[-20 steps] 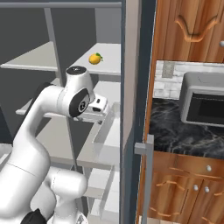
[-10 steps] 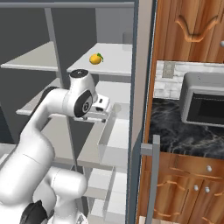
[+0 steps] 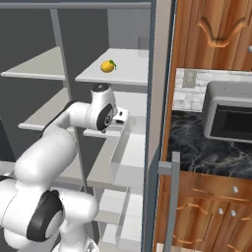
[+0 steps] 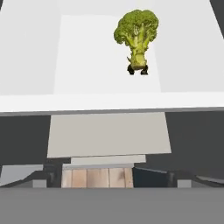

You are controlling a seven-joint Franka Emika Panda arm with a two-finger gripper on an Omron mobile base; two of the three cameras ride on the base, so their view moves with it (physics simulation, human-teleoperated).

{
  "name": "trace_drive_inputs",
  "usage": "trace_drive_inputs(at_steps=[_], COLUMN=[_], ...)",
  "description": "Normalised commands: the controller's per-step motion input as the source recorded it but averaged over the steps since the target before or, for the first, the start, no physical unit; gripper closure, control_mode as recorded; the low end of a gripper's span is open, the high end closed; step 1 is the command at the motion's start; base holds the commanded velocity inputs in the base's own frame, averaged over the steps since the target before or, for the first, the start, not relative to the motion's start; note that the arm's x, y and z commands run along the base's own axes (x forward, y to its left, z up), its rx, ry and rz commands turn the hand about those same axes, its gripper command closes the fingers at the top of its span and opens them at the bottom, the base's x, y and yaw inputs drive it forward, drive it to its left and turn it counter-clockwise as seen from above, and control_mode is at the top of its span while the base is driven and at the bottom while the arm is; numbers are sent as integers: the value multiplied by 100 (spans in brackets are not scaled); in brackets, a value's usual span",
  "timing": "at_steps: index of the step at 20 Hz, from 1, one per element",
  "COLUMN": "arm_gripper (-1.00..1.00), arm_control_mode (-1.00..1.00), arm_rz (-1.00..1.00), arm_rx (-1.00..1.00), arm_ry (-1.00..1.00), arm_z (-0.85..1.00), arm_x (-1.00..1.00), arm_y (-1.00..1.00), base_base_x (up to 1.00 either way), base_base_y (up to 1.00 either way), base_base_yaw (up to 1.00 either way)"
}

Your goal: Take the broccoli and lemon from the fridge shelf and place them in the freezer drawer to begin freezing them.

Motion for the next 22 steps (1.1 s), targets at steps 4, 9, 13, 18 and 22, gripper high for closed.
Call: trace_drive_inputs(at_steps=[4,9,13,18,22], arm_gripper=[-100,-100,-100,-100,-100], arm_control_mode=[-100,-100,-100,-100,-100], arm_rz=[3,2,0,0,0], arm_rx=[0,0,0,0,0], arm_ry=[0,0,0,0,0], arm_z=[-29,-17,-6,-14,-27], arm_x=[64,39,38,40,34], arm_y=[-6,-17,-18,-16,-11], base_base_x=[0,0,0,0,0], base_base_y=[0,0,0,0,0], base_base_yaw=[0,0,0,0,0])
